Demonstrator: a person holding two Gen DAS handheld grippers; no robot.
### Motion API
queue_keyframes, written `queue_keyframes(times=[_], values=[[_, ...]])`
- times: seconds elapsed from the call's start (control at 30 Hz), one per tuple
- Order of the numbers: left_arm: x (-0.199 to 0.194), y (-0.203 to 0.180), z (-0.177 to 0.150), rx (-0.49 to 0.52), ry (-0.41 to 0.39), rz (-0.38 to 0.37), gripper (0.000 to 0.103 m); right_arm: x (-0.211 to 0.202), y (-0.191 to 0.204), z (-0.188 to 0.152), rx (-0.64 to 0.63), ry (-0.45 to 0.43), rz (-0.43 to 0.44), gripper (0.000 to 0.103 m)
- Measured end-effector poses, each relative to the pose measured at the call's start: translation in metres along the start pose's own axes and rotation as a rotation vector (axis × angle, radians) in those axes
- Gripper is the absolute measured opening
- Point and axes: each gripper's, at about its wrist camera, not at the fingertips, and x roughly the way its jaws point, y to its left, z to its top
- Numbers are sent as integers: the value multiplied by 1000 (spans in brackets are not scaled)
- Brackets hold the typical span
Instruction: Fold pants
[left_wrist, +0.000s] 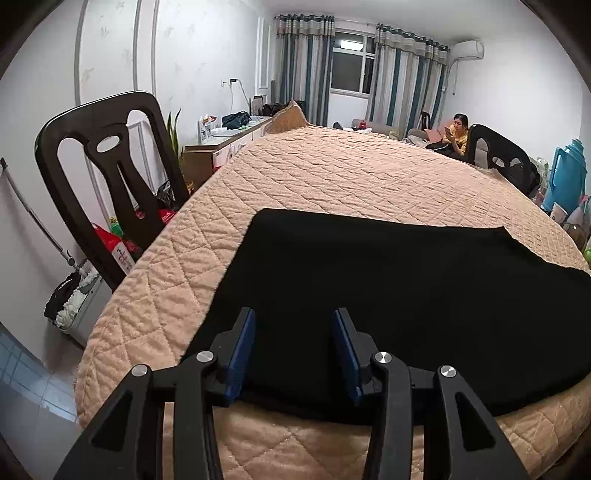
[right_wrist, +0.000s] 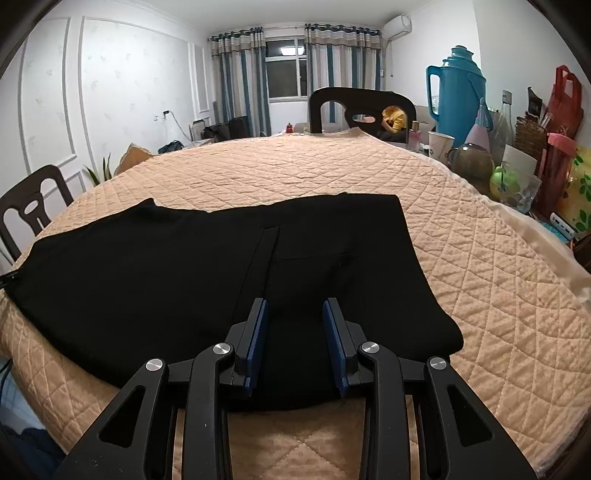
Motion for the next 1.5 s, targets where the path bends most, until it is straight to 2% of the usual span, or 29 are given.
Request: queue_keyframes(times=[0.07, 0.13, 0.2, 0.37, 0.57, 0.67, 0.73, 0.77, 0.8, 0.83, 0.93, 1.0, 1.03, 1.07, 1.1, 1.17, 1.33, 1.5], values=[[0, 3, 0, -11, 0, 15, 46, -2, 2, 2, 12, -6, 16, 32], [-1, 7, 1, -21, -3, 35, 46, -3, 6, 4, 21, -5, 79, 32], [-1, 13, 2, -33, -6, 50, 51, -4, 18, 6, -11, -14, 100, 32], [4, 23, 1, -48, 4, 72, 54, -1, 39, 7, -66, -15, 143, 32], [10, 24, -2, -38, 6, 55, 63, 6, 43, 7, -43, -7, 170, 32], [9, 20, -4, -36, -9, 68, 63, 6, 43, 6, -34, -5, 176, 32], [8, 15, -6, -27, -20, 78, 62, 6, 42, 6, -25, -5, 179, 32], [7, 13, -6, -20, -24, 83, 59, 6, 42, 5, -19, -6, 183, 32], [7, 11, -6, -13, -26, 76, 50, 7, 42, 5, -17, -7, 185, 32], [7, 11, -5, -16, -22, 52, 46, 7, 42, 5, -13, -8, 187, 32], [7, 13, -3, -12, -19, 35, 42, 7, 41, 5, -8, -12, 193, 32], [7, 15, -2, -13, -17, 17, 34, 7, 42, 6, -6, -14, 196, 32], [7, 15, -2, -11, -15, 6, 29, 7, 42, 6, -5, -14, 197, 32], [6, 15, -2, -16, -12, -13, 15, 7, 42, 6, -5, -15, 198, 32], [6, 17, -1, -34, -2, -51, 12, 7, 43, 6, -5, -15, 200, 32], [5, 21, 2, -70, 9, -96, 11, 7, 43, 6, -6, -16, 200, 32], [-3, 28, 12, -177, -4, -272, 11, 4, 42, 8, -2, -27, 210, 32], [-13, -8, 31, -153, -28, -452, 11, 3, 43, 9, 14, -33, 238, 32]])
